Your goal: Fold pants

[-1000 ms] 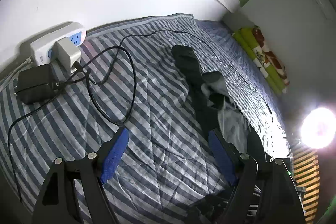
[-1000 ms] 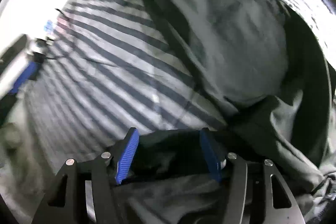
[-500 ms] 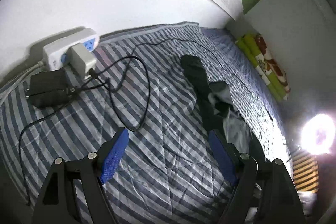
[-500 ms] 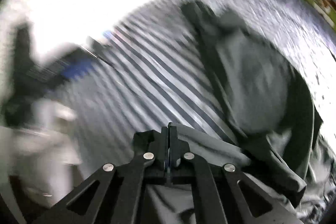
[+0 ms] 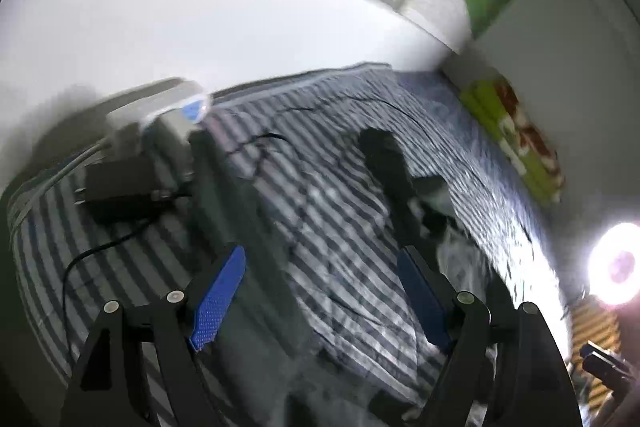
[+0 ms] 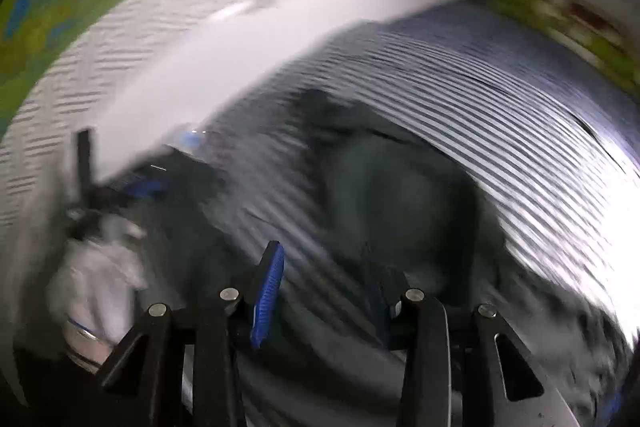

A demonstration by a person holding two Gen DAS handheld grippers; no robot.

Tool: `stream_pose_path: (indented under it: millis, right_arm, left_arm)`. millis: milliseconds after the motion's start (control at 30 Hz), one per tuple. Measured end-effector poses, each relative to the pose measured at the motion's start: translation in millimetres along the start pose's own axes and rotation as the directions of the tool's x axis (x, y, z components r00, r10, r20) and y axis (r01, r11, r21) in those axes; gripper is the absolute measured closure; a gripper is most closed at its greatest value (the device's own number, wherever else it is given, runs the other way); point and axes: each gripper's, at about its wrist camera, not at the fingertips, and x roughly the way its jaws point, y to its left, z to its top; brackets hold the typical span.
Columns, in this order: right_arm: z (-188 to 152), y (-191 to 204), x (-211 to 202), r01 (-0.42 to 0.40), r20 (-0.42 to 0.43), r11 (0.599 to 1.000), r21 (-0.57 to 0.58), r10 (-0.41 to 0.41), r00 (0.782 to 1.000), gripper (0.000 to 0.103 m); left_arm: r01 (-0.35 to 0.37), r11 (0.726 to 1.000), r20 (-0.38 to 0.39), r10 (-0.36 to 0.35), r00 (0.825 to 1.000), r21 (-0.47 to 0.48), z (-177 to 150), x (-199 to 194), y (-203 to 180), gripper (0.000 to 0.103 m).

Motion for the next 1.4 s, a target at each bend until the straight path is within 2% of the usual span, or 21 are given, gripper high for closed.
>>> stream_pose_path:
  millis: [67,133,233,333,367,500,600,700,800,867,1000,1033,1067,1100,1133,1200,1233,1267,1300,1367,1400]
  right_arm:
    - [-40.0,-53.4,-27.6,0.064,0.017,0.994,0.09,-0.066,0.998,0.067]
    - [-86.5,-101.4,-59.5,0.168,0.027,0.967,0.19,-0.176,0.984,0.067]
    - [-168.1,-165.0,-113.7,0.285,0.025,0.887,0.363,-0.315,0.949,0.066]
    - [-241.8,-213.8,-157.9,0.331,0.004,0.794,0.51,-0.387,0.922,0.066]
    - [-268.0,-227.5,-171.1,0.336,-0.004,0.756,0.561,-0.404,0.915,0.066]
    - [-319.2,-252.7,-184.7,0.297,-0.006,0.711,0.637,-0.381,0.925,0.064]
    - [-333.7,-250.5,-169.1,0.279,-0.013,0.728,0.626,-0.347,0.938,0.063]
    - [-337.1,-239.3,-142.2,0.282,-0.027,0.778,0.561,-0.323,0.946,0.061]
    - [-338.5,-233.4,-117.5,0.314,-0.049,0.817,0.484,-0.332,0.942,0.059]
    - [-341.1,-235.5,-104.3,0.314,-0.043,0.835,0.452,-0.331,0.942,0.059]
    - [-339.9,-236.9,-85.1,0.313,-0.013,0.859,0.406,-0.337,0.941,0.061]
    - [-340.6,-238.6,-83.1,0.298,-0.002,0.864,0.405,-0.324,0.946,0.071]
    - [-341.8,-240.9,-83.8,0.28,0.021,0.87,0.405,-0.315,0.949,0.076]
    - [-343.4,-244.2,-88.0,0.253,0.059,0.878,0.407,-0.301,0.952,0.087]
    - [-344.7,-248.9,-93.6,0.218,0.088,0.881,0.421,-0.279,0.956,0.091]
    - [-342.1,-263.7,-112.7,0.122,0.139,0.867,0.483,-0.213,0.967,0.091]
    - [-338.3,-266.9,-123.9,0.099,0.179,0.868,0.487,-0.21,0.961,0.091]
    - [-331.4,-269.0,-135.4,0.114,0.203,0.871,0.478,-0.235,0.95,0.091]
    - [-324.5,-269.4,-142.2,0.148,0.213,0.874,0.463,-0.272,0.939,0.088]
    - [-311.9,-269.3,-144.3,0.204,0.208,0.878,0.432,-0.317,0.925,0.086]
    - [-307.0,-270.3,-140.8,0.208,0.197,0.882,0.423,-0.313,0.929,0.086]
  left_arm:
    - [0.026,0.998,-0.014,-0.025,1.0,0.055,-7.2,2.8,-19.4,0.022]
    - [0.063,0.992,-0.033,-0.059,0.998,0.111,-17.7,4.9,-42.9,0.022]
    - [0.136,0.951,-0.111,-0.109,0.988,0.278,-50.7,6.4,-94.5,0.021]
    - [0.208,0.856,-0.193,-0.13,0.973,0.473,-107.9,0.1,-152.4,0.018]
    - [0.238,0.813,-0.224,-0.137,0.965,0.531,-131.4,-2.9,-171.3,0.017]
    - [0.335,0.64,-0.333,-0.128,0.934,0.692,-216.7,-11.5,-231.5,0.016]
    - [0.398,0.515,-0.402,-0.109,0.909,0.759,-270.9,-19.4,-260.3,0.016]
    - [0.442,0.436,-0.463,-0.066,0.884,0.784,-305.1,-22.7,-269.0,0.016]
    - [0.401,0.38,-0.43,-0.01,0.903,0.833,-322.1,-27.1,-269.4,0.016]
    - [0.376,0.374,-0.418,0.033,0.908,0.848,-321.5,-17.9,-265.6,0.016]
    - [0.345,0.427,-0.428,0.115,0.896,0.836,-312.7,9.9,-259.9,0.02]
    - [0.349,0.436,-0.44,0.123,0.89,0.829,-309.8,14.3,-259.6,0.036]
    - [0.342,0.449,-0.442,0.138,0.886,0.826,-306.9,17.4,-260.7,0.046]
    - [0.334,0.459,-0.444,0.156,0.882,0.824,-303.7,20.3,-263.3,0.065]
    - [0.333,0.464,-0.45,0.167,0.877,0.821,-299.5,21.4,-265.8,0.067]
    - [0.291,0.465,-0.413,0.185,0.892,0.836,-286.8,21.2,-273.7,0.065]
    - [0.261,0.453,-0.381,0.197,0.903,0.852,-280.0,21.1,-279.2,0.055]
    - [0.228,0.438,-0.348,0.216,0.912,0.87,-276.4,21.0,-283.4,0.046]
    - [0.17,0.423,-0.286,0.226,0.931,0.89,-271.4,18.0,-289.0,0.031]
    - [0.169,0.431,-0.273,0.191,0.943,0.887,-266.6,6.9,-298.1,0.03]
    - [0.194,0.433,-0.287,0.16,0.945,0.88,-269.4,-3.4,-303.8,0.03]
